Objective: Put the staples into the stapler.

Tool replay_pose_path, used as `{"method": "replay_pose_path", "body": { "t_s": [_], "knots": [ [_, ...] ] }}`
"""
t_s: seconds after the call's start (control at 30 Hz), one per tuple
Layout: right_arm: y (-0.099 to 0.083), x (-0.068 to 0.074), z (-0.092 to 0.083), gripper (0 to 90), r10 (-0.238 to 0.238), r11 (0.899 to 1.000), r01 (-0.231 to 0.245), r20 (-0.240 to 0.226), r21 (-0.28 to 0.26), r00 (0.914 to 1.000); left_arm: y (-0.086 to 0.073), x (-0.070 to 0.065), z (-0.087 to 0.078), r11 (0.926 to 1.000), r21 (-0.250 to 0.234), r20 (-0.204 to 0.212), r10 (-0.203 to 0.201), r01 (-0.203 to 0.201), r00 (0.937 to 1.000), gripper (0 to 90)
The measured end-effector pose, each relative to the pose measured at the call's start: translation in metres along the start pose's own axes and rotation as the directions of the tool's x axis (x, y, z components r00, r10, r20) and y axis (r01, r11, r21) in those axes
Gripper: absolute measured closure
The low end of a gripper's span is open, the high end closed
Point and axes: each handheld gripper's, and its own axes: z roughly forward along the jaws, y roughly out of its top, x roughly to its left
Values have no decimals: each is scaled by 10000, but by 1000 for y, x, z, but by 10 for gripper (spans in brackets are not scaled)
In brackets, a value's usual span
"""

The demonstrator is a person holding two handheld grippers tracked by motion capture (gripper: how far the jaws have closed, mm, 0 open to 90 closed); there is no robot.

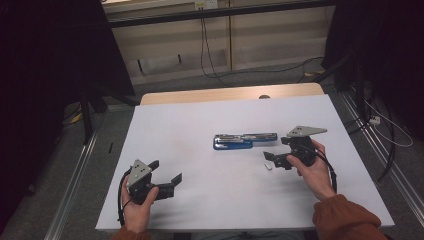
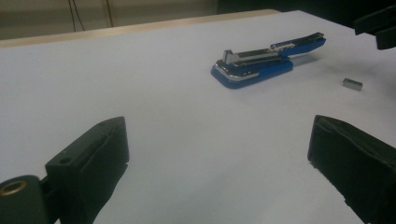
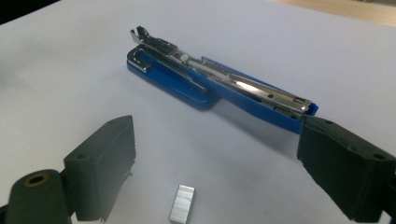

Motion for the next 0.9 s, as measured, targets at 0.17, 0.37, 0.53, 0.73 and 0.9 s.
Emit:
{"method": "replay_pose_path", "body": {
  "t_s": [0.17,0.37,0.53,0.73,0.9],
  "knots": [
    [1,-2,3,102,-76,9974,89,-191,715,9998,1,0,2,9996,106,-44,266,-265,9996,55],
    [2,-3,8,136,-417,9858,463,-314,1613,9986,2,-1,2,9991,38,-85,419,-418,9991,49],
    [6,-1,14,151,-756,9712,836,-438,2232,9962,0,1,4,9992,204,-92,359,-358,9993,49],
    [5,2,15,247,-767,9562,930,-691,2776,9947,1,0,3,9993,141,41,349,-350,9994,45],
    [5,0,19,355,-651,9408,855,-727,3280,9952,1,-1,5,9991,83,76,404,-404,9992,45]
  ]
}}
